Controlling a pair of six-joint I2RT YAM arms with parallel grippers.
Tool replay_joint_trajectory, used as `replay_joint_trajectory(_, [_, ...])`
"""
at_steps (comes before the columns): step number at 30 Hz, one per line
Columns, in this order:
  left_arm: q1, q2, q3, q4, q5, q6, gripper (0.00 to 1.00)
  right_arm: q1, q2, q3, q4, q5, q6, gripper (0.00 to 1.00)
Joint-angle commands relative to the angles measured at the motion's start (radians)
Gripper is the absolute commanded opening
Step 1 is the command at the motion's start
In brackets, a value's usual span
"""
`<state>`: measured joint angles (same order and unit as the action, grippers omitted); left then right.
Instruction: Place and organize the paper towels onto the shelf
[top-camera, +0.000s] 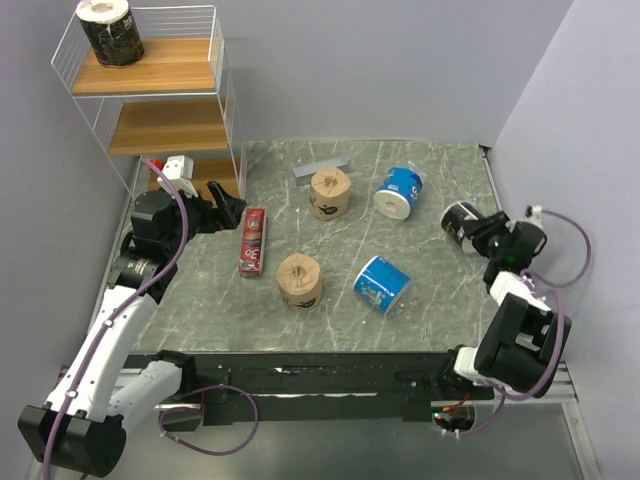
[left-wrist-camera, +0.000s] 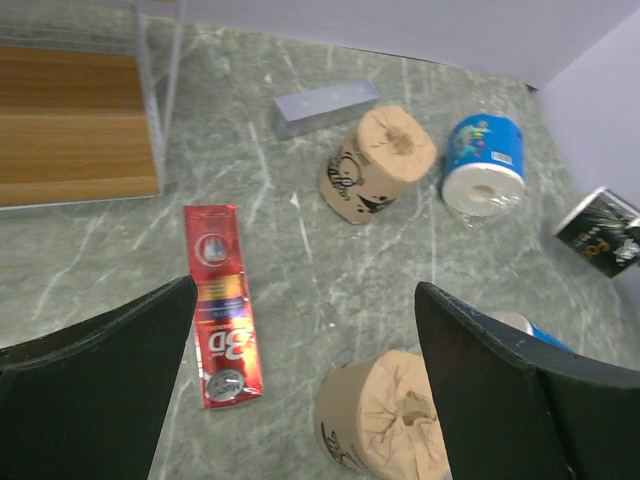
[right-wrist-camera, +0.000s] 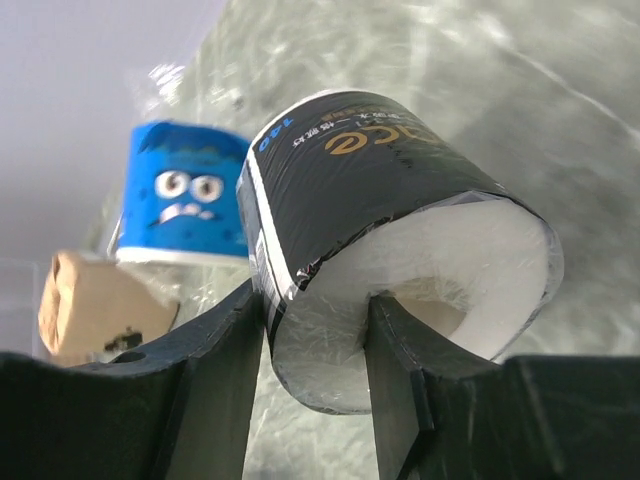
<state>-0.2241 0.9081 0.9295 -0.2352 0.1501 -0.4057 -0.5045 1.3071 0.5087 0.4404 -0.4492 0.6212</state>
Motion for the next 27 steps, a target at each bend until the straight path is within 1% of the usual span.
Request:
replay_joint_trajectory(1, [-0.001,-0.035,0.032,-0.015,-0.142,0.001,0.96,0.139,-0.106,0.175,-0.175,0.089,-0.178,0.26])
replay_joint_trajectory(2, [-0.003,-0.04,0.034,-0.021,-0.145,-0.002,0.97,0.165,-0.124,0.203,-0.246,0.115,-0.201,0.26])
replay_joint_trajectory(4, [-0.001,-0.06,0.037,-0.032,-0.226,-0.008,0.96,0.225,-0.14,0.285,-0.322,0.141,-0.258,0.25])
replay_joint_trajectory(5, [-0.001,-0.067,0.037,-0.036,-0.247,-0.01,0.96,0.282,-0.156,0.31,-0.385,0.17,-0.268,0.25])
replay_joint_trajectory(7, [-0.003,-0.087,0.038,-0.047,-0.283,-0.025,0.96,0.343,-0.172,0.382,-0.431,0.19,-0.304,0.25])
replay_joint_trajectory(8, [-0.003,-0.09,0.043,-0.055,-0.349,-0.044,0.96,0.418,-0.181,0.408,-0.46,0.196,-0.316,0.25])
replay_joint_trajectory(9, [-0.003,-0.095,0.07,-0.079,-0.391,-0.074,0.97,0.455,-0.183,0.437,-0.507,0.207,-0.343,0.25])
replay_joint_trajectory(10, [-0.003,-0.098,0.092,-0.151,-0.441,-0.147,0.96,0.499,-0.18,0.503,-0.541,0.216,-0.36,0.24])
replay_joint_trajectory(11, [-0.001,-0.1,0.115,-0.188,-0.502,-0.18,0.97,0.555,-0.164,0.537,-0.571,0.228,-0.376,0.24])
replay_joint_trajectory(12, [-0.001,-0.103,0.156,-0.219,-0.511,-0.203,0.96,0.651,-0.155,0.568,-0.619,0.256,-0.409,0.24])
replay_joint_trajectory(14, [-0.001,-0.117,0.193,-0.282,-0.515,-0.216,0.96,0.743,-0.119,0.657,-0.652,0.282,-0.452,0.24])
replay_joint_trajectory(15, [-0.001,-0.126,0.23,-0.295,-0.512,-0.217,0.96,0.846,-0.1,0.691,-0.699,0.302,-0.469,0.24])
replay_joint_trajectory(16, [-0.001,-0.146,0.245,-0.306,-0.511,-0.216,0.96,0.892,-0.059,0.762,-0.719,0.319,-0.489,0.24])
replay_joint_trajectory(17, [-0.001,-0.155,0.264,-0.334,-0.514,-0.217,0.96,0.952,-0.034,0.799,-0.744,0.339,-0.53,0.24])
replay_joint_trajectory(18, [-0.001,-0.178,0.302,-0.346,-0.526,-0.223,0.97,1.045,-0.008,0.879,-0.768,0.384,-0.55,0.24])
replay_joint_trajectory(20, [-0.001,-0.201,0.339,-0.381,-0.541,-0.234,0.97,1.133,0.073,0.95,-0.819,0.412,-0.596,0.24])
replay_joint_trajectory(21, [-0.001,-0.221,0.389,-0.403,-0.561,-0.255,0.96,1.171,0.099,0.977,-0.824,0.431,-0.606,0.25])
replay_joint_trajectory(22, [-0.001,-0.233,0.414,-0.415,-0.558,-0.257,0.96,1.243,0.15,1.022,-0.818,0.447,-0.612,0.25])
replay_joint_trajectory(24, [-0.001,-0.264,0.471,-0.418,-0.544,-0.248,0.97,1.306,0.205,1.086,-0.816,0.448,-0.666,0.25])
replay_joint_trajectory(25, [-0.001,-0.27,0.488,-0.42,-0.534,-0.239,0.96,1.363,0.269,1.117,-0.822,0.448,-0.682,0.25])
replay_joint_trajectory(27, [-0.003,-0.275,0.54,-0.441,-0.524,-0.226,0.96,1.422,0.338,1.184,-0.861,0.494,-0.742,0.26])
